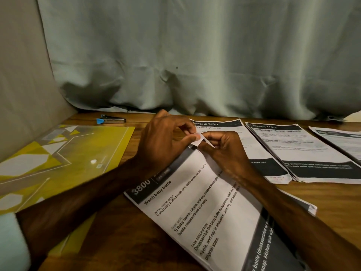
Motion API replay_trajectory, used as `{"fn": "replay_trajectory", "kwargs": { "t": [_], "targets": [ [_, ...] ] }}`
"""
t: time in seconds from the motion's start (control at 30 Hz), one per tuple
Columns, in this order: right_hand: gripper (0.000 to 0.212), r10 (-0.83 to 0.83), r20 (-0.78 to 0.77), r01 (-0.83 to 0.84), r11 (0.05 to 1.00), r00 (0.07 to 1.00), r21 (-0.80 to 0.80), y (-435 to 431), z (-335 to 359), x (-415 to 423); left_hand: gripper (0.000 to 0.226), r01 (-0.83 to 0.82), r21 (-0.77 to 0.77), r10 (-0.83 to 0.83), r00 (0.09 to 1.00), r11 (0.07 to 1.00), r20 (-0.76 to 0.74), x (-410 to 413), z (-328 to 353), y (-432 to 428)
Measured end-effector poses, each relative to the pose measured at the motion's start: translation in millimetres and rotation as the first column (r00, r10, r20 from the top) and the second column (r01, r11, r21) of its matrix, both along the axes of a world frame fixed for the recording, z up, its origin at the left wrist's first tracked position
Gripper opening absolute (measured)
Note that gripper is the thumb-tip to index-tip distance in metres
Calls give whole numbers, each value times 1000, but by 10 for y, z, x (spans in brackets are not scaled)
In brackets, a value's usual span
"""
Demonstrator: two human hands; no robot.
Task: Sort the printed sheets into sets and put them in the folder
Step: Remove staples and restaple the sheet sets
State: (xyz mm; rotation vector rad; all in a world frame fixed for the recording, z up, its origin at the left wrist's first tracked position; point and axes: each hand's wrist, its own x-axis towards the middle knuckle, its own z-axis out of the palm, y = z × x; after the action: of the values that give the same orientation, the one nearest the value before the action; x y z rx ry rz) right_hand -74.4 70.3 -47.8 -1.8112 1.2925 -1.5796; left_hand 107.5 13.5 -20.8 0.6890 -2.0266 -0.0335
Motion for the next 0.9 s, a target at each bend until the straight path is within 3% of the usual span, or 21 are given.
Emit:
{"fn": "replay_trajectory", "kwargs": {
  "t": [0.07, 0.17, 0.37, 0.47, 0.63, 0.73, 0.9],
  "targets": [
    [18, 5, 16, -5, 1000, 1000, 5, 4, 2, -1, 14, 59, 40, -59, 998, 997, -2, -5, 12, -17],
    [16, -3, 45, 2, 1000, 999, 28, -7, -7, -11, 13, 101, -16, -101, 995, 995, 15, 0, 11, -7],
    [13, 30, 82, -33, 999, 996, 41, 0, 0, -4, 19, 27, -88, -27, 1000, 996, 9, 29, -15, 22],
    [21, 27, 98, -32, 999, 995, 41, -11, -23, -8, 15, -2, -174, 6, 1000, 985, 22, 40, -45, 19],
    [16, 29, 111, -35, 998, 993, 54, -18, -40, -28, 13, 27, -343, -7, 998, 939, 59, 30, -48, 52],
    [17, 8, 107, -15, 998, 994, 62, -34, -47, -49, 20, 22, -319, 8, 996, 948, 94, 28, -68, 60],
    [16, -21, 65, 17, 998, 998, 62, -52, -41, -39, 23, -12, -117, 17, 999, 993, 37, -1, -78, 80]
  ]
}}
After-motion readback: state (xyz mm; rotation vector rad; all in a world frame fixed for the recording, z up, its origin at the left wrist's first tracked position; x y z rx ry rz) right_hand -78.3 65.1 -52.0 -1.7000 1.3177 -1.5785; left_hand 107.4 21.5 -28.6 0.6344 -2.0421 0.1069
